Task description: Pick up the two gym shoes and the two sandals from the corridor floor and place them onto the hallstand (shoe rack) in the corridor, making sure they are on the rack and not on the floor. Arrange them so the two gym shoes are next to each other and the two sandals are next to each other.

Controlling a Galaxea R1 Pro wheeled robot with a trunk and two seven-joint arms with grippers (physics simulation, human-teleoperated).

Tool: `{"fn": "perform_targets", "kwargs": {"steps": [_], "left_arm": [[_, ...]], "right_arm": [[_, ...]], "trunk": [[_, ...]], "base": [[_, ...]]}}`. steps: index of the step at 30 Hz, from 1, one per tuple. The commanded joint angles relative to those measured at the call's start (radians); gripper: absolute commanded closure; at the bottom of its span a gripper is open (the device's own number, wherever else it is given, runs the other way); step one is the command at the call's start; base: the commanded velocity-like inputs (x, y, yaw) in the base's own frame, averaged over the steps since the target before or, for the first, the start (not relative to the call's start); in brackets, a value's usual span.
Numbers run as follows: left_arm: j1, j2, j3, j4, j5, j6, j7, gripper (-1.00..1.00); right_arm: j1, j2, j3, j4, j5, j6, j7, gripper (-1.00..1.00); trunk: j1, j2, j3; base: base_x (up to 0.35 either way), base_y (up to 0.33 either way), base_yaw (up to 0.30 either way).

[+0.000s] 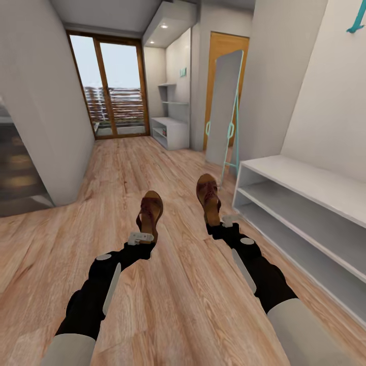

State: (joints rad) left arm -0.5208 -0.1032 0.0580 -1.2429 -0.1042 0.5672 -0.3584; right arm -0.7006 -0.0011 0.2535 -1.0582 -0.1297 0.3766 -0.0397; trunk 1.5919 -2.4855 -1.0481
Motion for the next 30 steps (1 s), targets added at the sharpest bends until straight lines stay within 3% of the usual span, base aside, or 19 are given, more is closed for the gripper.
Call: {"fn": "perform_targets", "kwargs": {"steps": [1,30], "left_arm": [[-0.001,-0.002,0.003,-0.001,-0.009,0.003,-0.010,1.00],[-0.001,-0.001,0.003,-0.001,-0.009,0.003,-0.010,1.00]], "right_arm": [[0.000,-0.001,0.001,-0.002,-0.013,0.005,-0.006,1.00],[0.000,-0.001,0.001,-0.002,-0.013,0.005,-0.006,1.00]], "trunk": [[0.000,0.000,-0.001],[0.000,0.000,-0.001]], "base": [[0.337,0.000,0.297],[0.339,0.000,0.297]]}}
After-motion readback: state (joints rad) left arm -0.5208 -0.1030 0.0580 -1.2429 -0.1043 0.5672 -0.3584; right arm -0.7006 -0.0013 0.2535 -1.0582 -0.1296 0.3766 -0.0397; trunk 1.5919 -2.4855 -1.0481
